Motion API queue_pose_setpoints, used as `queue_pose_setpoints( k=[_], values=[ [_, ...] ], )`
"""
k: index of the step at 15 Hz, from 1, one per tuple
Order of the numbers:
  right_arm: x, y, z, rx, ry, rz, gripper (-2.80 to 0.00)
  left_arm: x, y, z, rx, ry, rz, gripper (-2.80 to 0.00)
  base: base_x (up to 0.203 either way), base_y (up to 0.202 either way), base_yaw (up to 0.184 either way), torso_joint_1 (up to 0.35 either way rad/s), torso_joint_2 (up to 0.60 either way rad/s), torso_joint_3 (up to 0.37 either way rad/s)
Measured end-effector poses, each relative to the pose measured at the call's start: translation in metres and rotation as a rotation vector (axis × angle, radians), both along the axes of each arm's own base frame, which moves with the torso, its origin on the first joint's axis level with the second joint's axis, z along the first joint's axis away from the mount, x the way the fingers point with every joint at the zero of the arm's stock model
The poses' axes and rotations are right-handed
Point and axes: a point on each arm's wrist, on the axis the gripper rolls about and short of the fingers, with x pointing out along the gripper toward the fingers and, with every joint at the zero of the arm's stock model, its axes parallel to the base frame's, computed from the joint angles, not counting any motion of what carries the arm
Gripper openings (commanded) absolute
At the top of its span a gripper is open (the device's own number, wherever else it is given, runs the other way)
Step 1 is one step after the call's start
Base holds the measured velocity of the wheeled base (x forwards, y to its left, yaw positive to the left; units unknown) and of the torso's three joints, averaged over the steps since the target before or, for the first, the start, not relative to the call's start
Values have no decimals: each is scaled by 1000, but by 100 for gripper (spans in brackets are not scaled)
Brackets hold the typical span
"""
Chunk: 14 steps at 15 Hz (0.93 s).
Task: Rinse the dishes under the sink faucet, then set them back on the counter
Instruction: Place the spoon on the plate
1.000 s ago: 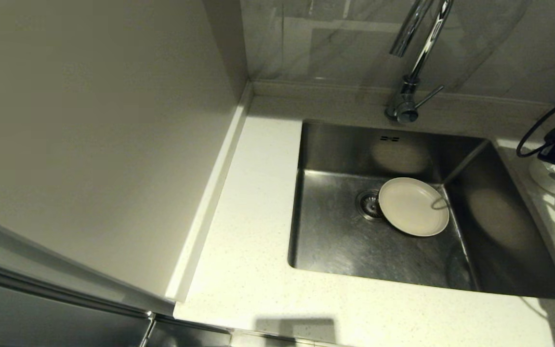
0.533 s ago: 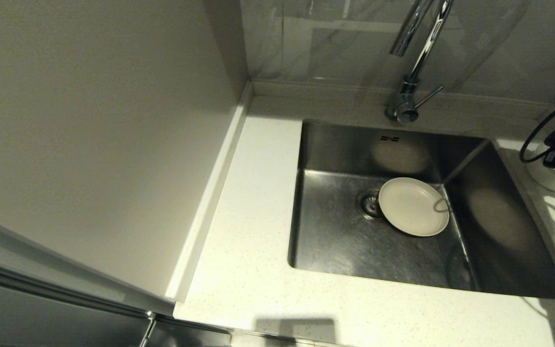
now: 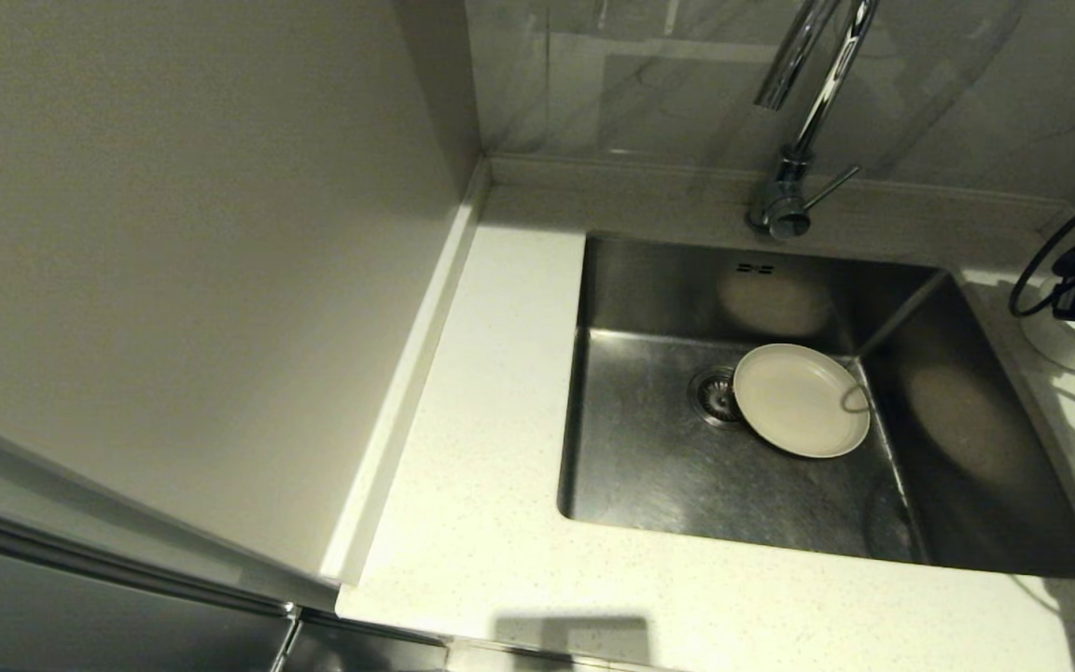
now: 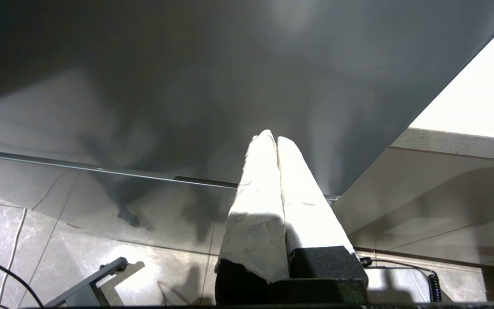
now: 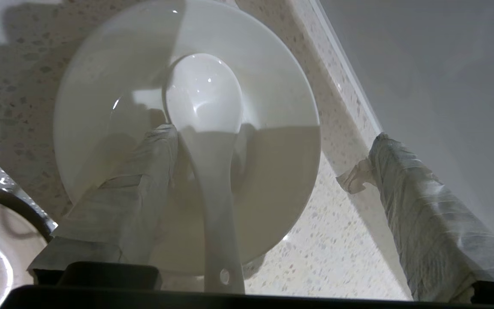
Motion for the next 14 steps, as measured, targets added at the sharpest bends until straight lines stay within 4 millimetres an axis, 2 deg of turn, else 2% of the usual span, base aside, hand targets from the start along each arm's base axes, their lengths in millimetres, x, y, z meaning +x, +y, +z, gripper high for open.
queue_pose_setpoints(
  k=[9,14],
  values=[
    [-2,5,5,-104,147,93,0,0,0,0,0,0,0,-280,0,0,0,0,0,0],
    [-2,15,7,-150,218,162,0,0,0,0,0,0,0,-280,0,0,0,0,0,0]
  ],
)
